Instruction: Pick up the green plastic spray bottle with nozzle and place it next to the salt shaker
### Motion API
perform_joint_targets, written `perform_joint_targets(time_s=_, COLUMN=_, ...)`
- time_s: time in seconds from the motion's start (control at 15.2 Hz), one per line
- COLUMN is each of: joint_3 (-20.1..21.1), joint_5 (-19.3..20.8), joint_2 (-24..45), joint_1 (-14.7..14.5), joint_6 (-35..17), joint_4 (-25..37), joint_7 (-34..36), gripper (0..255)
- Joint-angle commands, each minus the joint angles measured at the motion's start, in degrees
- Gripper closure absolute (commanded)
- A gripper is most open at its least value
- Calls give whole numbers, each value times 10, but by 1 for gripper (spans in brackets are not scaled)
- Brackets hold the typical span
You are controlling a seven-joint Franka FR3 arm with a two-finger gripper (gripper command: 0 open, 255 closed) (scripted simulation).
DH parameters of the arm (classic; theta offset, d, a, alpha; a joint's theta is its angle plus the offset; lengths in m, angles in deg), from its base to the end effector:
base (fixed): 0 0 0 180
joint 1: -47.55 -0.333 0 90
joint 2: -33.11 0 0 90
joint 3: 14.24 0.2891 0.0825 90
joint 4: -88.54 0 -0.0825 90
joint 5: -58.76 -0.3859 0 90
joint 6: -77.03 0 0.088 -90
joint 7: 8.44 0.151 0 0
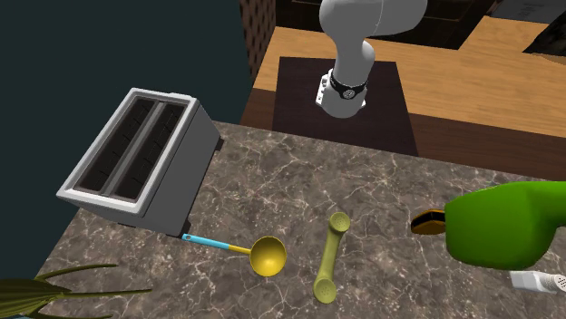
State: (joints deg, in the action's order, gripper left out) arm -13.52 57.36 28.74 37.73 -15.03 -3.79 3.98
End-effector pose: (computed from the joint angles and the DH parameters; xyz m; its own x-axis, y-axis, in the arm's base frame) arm 0.5317 0.1028 0.5794 0.9973 -0.0340 0.0648 -0.0315 -0.9988 -0.0383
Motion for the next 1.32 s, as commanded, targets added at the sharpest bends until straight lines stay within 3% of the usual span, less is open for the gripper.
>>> perform_joint_targets(time_s=0.0, joint_3=13, joint_5=1, joint_2=19, joint_1=-11, joint_6=-6, joint_4=14, joint_7=25, gripper=255)
perform_joint_targets(time_s=0.59, joint_3=62, joint_5=22, joint_2=143, joint_1=-66, joint_6=-14, joint_4=131, joint_7=127, gripper=255)
perform_joint_targets(time_s=1.12, joint_3=84, joint_5=55, joint_2=301, joint_1=-130, joint_6=24, joint_4=325, joint_7=203, gripper=255)
perform_joint_targets(time_s=1.25, joint_3=84, joint_5=54, joint_2=292, joint_1=-128, joint_6=3, joint_4=295, joint_7=203, gripper=255)
